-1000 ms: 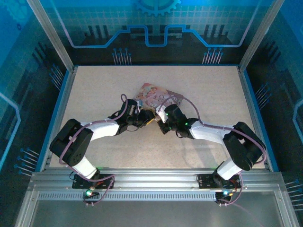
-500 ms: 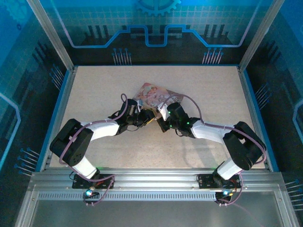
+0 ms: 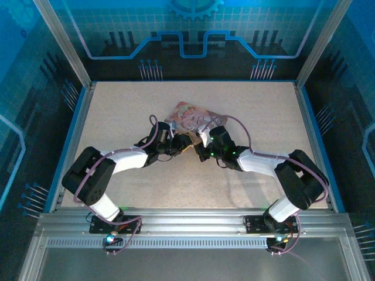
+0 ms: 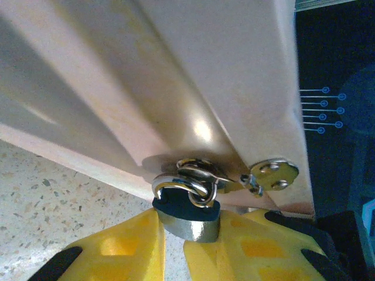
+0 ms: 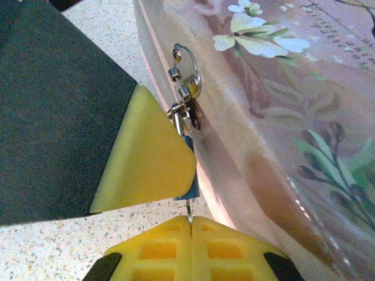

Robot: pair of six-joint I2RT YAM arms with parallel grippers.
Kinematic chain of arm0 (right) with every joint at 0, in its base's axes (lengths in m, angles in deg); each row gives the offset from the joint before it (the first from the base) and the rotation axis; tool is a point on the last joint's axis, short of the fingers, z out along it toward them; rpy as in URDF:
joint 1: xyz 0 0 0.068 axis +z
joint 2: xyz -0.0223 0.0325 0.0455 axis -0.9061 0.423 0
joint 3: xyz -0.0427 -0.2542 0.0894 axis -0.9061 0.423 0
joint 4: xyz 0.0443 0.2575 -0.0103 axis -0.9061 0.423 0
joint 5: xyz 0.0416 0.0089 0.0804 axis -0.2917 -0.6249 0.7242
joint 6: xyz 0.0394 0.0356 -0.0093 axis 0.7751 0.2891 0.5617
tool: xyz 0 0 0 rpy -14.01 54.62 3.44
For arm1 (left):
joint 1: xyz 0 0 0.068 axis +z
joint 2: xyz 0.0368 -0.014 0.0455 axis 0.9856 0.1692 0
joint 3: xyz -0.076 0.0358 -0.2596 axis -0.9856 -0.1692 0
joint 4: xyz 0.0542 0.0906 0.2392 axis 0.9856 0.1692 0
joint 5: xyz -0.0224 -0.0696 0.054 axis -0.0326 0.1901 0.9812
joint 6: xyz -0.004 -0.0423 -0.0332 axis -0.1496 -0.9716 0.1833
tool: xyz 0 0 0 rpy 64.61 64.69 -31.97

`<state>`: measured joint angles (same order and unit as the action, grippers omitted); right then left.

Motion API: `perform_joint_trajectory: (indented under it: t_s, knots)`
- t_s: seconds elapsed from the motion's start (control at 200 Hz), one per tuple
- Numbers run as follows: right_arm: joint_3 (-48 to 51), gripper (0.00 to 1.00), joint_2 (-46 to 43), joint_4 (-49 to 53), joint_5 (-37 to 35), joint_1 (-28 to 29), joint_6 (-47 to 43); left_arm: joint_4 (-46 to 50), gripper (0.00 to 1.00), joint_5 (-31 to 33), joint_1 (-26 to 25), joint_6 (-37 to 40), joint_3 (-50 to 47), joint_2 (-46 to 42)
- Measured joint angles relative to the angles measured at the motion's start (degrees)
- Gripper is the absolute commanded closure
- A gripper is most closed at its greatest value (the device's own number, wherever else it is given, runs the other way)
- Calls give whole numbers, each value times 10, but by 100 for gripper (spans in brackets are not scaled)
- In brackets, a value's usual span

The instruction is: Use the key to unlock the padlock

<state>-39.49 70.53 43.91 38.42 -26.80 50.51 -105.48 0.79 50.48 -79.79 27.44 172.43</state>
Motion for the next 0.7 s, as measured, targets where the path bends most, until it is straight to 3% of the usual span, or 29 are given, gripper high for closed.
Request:
perform_joint_trajectory:
  t_s: [0.175,0.53,0.7]
  knots:
    - [0,100,19,3,1,0,37,-12,73,-1,0,-9,0,27]
    - [-39,100,37,76,12,0,95,-24,38,-18,3,-10,-2,47]
    - [-67,100,54,116,30,0,115,-20,30,-17,31,-8,-37,-22]
